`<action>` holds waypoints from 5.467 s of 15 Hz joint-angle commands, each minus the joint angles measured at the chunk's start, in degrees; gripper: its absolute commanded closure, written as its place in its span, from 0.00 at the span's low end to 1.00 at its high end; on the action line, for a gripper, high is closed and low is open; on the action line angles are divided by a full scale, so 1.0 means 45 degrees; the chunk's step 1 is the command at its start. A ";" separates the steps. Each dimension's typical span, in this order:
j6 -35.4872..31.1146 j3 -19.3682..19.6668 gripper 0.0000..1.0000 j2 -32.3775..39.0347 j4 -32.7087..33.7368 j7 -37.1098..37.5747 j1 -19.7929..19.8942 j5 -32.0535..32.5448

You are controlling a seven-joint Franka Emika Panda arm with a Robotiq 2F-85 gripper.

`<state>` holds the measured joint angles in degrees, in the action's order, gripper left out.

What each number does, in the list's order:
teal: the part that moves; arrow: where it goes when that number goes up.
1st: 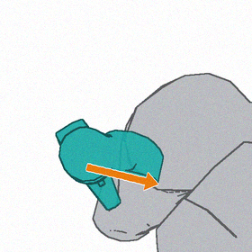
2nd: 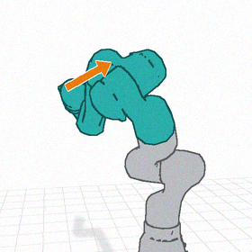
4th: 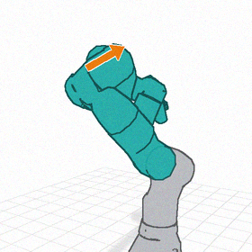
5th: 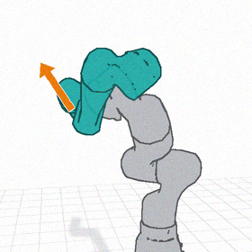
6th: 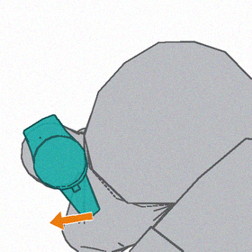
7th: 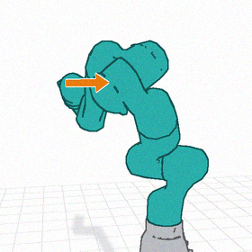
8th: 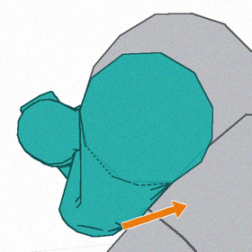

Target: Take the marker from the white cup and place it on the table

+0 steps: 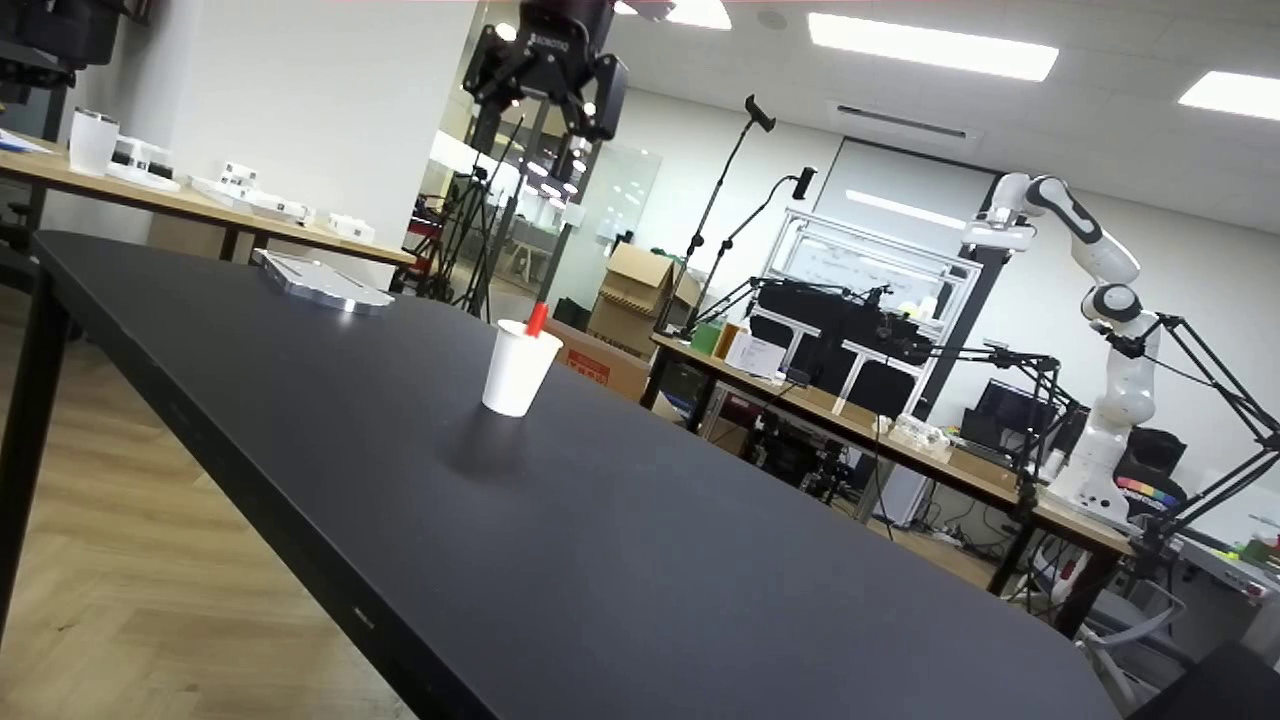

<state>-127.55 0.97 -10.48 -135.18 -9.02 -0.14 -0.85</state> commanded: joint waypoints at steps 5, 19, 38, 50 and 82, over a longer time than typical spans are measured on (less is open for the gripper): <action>0.2804 -0.0451 0.00 0.5228 0.6108 -0.0419 -0.0273 0.2198; 0.4102 -0.1076 0.00 0.8217 0.9708 -0.1221 -0.0842 0.2034; 0.5057 -0.1185 0.00 1.3466 1.5653 -0.1732 -0.1239 0.2137; 0.7477 -0.1212 0.89 1.4606 1.7724 -0.1512 -0.1237 0.1725; 1.3250 0.0392 0.95 1.2832 1.8109 -0.2037 0.3030 -0.0506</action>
<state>-71.43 2.35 44.08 -54.32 -17.77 9.78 -0.47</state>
